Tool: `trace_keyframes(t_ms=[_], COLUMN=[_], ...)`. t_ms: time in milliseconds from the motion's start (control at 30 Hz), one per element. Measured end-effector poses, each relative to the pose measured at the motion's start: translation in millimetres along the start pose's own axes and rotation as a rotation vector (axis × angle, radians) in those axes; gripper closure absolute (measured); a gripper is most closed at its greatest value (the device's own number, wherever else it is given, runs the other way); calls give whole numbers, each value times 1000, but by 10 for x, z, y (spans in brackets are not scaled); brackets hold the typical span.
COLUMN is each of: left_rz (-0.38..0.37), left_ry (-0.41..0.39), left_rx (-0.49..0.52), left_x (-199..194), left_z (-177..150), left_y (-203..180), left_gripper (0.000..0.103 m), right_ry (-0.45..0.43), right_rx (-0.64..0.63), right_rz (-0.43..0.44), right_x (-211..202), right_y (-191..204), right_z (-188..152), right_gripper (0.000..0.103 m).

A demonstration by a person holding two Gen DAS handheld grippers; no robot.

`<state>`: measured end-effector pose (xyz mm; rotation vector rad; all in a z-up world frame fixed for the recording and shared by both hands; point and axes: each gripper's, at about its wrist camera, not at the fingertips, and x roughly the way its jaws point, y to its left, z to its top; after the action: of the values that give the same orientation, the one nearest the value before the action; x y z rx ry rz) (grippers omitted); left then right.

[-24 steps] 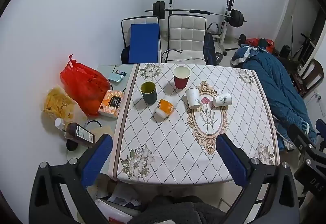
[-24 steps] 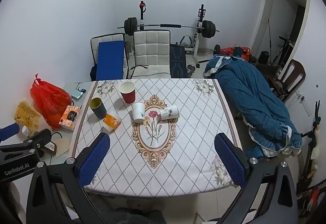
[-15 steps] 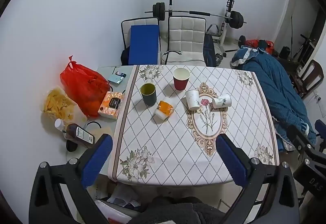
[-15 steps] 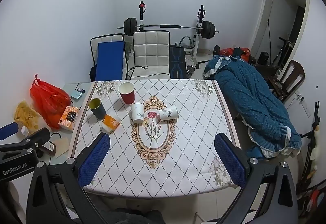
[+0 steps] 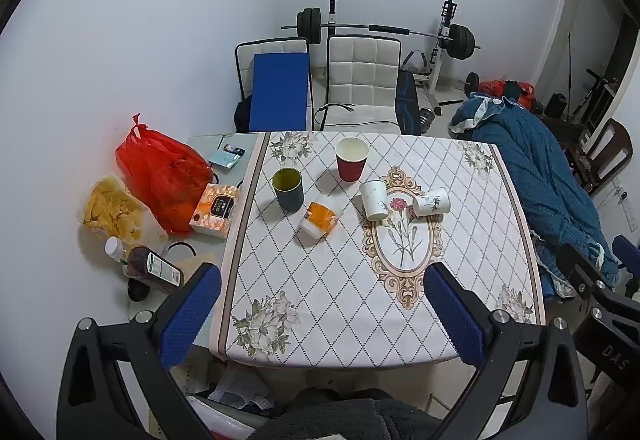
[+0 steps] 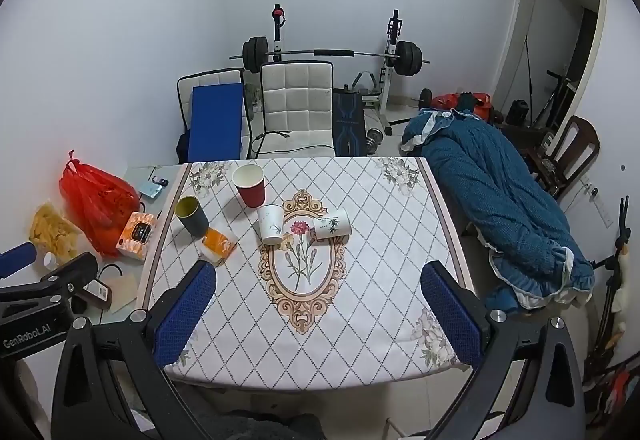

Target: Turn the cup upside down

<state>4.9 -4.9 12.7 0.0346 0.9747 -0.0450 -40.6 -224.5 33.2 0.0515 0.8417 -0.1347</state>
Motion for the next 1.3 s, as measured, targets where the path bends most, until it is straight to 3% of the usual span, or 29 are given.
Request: trace_keyframes(t_ms=[1300], left_rz=[4], left_ry=[-9], left_rx=[15], left_x=[-29], left_z=[4], left_y=[-69], left_gripper=[0], right_ry=[2], right_rx=[9], right_rz=[4], right_x=[-13], right_y=[-21], right_z=[34], right_gripper=[0])
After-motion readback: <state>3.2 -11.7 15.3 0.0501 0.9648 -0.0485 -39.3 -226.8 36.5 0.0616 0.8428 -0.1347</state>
